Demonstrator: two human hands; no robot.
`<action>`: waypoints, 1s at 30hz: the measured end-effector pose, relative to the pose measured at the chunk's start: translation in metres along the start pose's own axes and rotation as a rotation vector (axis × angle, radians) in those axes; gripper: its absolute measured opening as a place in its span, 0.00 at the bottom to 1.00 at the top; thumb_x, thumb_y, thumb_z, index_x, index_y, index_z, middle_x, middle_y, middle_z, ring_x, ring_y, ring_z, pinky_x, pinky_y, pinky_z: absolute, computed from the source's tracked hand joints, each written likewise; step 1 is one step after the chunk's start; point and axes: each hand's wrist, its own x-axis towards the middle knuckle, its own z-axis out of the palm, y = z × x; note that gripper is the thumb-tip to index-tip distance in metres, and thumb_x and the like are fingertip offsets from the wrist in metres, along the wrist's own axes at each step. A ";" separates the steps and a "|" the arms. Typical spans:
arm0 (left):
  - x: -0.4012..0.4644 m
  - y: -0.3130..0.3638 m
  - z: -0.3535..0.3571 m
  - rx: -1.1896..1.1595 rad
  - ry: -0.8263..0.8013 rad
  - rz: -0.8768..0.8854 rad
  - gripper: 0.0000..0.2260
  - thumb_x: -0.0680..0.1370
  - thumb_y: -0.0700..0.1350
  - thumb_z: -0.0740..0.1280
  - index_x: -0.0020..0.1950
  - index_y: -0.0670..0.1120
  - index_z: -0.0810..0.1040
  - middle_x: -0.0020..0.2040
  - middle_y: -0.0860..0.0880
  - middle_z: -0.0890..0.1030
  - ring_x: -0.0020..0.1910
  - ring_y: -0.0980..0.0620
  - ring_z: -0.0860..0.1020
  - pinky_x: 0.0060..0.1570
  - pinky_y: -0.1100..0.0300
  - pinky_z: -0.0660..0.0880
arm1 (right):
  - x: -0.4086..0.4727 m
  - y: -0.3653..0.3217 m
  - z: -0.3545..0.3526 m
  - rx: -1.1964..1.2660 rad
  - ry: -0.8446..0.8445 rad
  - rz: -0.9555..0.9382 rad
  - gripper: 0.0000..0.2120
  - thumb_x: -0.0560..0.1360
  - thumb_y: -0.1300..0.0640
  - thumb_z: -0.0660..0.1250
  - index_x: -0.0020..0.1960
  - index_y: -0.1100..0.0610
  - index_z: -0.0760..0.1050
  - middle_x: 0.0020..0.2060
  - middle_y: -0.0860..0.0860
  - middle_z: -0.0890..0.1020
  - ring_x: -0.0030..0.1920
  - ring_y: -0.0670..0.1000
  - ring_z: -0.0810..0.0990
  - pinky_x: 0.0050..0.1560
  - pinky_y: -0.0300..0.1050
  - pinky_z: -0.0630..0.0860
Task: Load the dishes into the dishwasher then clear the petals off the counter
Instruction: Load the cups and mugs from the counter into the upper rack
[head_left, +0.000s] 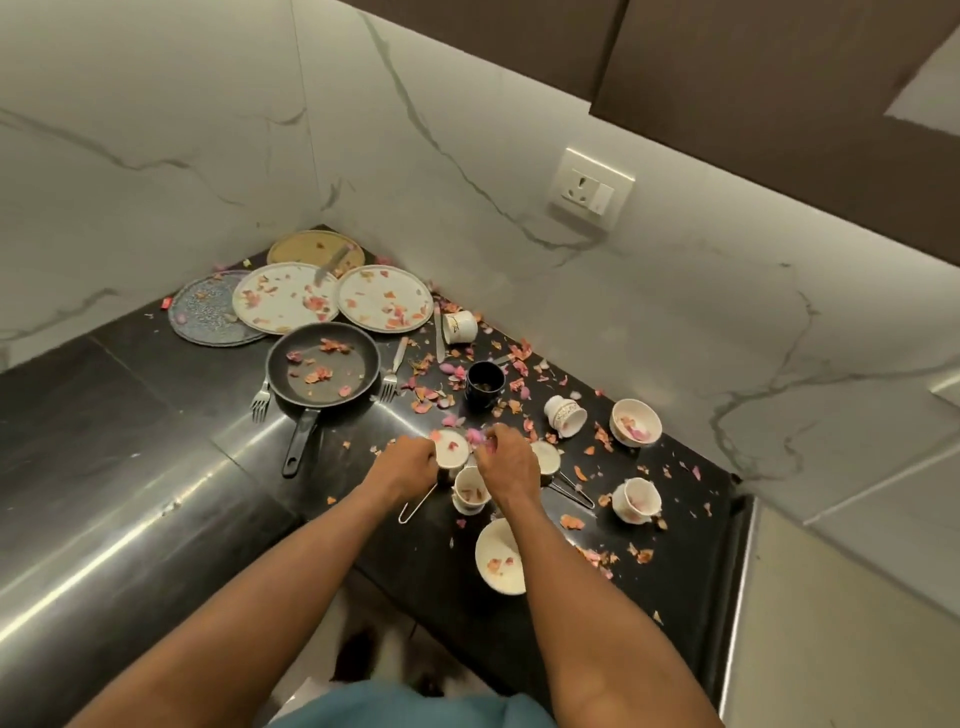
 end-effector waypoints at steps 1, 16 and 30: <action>0.006 -0.002 -0.003 -0.004 0.000 -0.005 0.10 0.78 0.43 0.61 0.41 0.43 0.78 0.43 0.43 0.83 0.40 0.44 0.80 0.37 0.54 0.73 | 0.009 -0.002 0.002 -0.002 0.002 0.000 0.13 0.81 0.48 0.67 0.62 0.53 0.78 0.56 0.51 0.80 0.55 0.52 0.79 0.53 0.47 0.77; 0.070 -0.063 -0.042 -0.140 0.066 -0.109 0.13 0.79 0.43 0.61 0.34 0.49 0.72 0.35 0.49 0.78 0.35 0.51 0.77 0.37 0.56 0.70 | 0.139 -0.014 0.018 -0.299 -0.258 0.046 0.17 0.82 0.54 0.65 0.70 0.52 0.75 0.63 0.56 0.81 0.61 0.59 0.80 0.57 0.55 0.80; 0.093 -0.067 -0.043 -0.522 0.132 -0.253 0.07 0.79 0.40 0.65 0.51 0.43 0.82 0.43 0.46 0.83 0.43 0.47 0.81 0.42 0.53 0.78 | 0.109 -0.025 0.031 0.430 0.057 0.312 0.10 0.81 0.59 0.68 0.60 0.54 0.83 0.49 0.52 0.86 0.50 0.54 0.84 0.50 0.50 0.81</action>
